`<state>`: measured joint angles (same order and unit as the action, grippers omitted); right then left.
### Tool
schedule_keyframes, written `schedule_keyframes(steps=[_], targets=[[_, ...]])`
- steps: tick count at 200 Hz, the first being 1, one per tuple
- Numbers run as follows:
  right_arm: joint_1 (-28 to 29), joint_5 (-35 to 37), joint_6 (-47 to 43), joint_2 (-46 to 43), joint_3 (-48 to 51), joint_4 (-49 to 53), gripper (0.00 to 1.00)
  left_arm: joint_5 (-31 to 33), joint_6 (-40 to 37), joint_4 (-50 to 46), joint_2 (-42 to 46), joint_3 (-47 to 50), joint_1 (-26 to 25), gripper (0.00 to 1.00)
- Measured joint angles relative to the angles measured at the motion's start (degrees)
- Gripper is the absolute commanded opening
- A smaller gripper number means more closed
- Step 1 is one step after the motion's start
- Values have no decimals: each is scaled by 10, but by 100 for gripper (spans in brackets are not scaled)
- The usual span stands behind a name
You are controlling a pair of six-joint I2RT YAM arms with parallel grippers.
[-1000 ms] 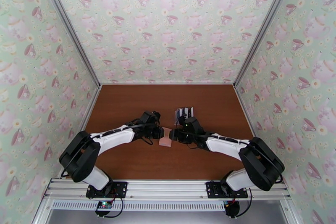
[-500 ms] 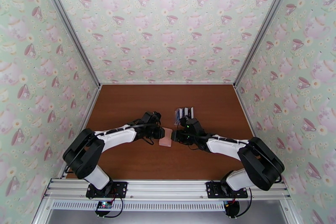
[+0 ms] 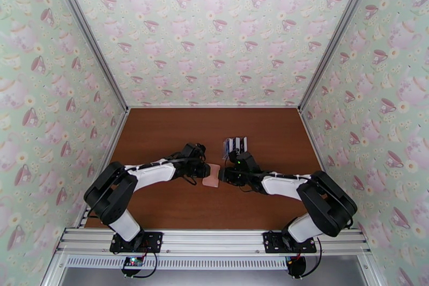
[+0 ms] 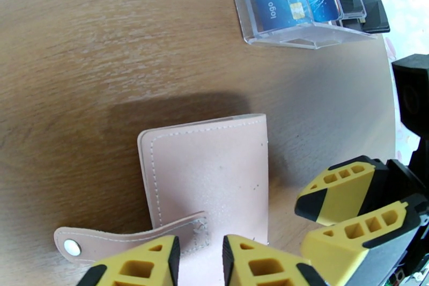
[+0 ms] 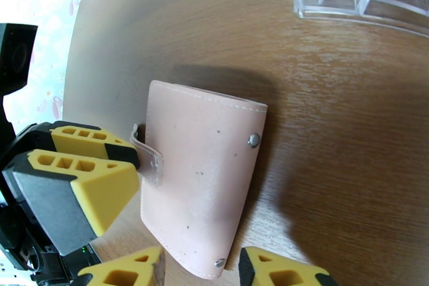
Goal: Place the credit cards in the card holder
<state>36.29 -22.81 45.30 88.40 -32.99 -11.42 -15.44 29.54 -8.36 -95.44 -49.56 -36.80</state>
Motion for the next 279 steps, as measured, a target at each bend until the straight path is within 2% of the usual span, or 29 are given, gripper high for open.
schedule_keyframes(steps=[151,189,279], targets=[[-8,-29,12,61,0,-62,39,-4,0,33,-14,29,12,28],[-8,-45,25,77,-1,-100,42,-5,0,43,-14,36,14,28],[-8,-79,58,122,-11,-181,41,-10,5,60,-14,49,20,28]])
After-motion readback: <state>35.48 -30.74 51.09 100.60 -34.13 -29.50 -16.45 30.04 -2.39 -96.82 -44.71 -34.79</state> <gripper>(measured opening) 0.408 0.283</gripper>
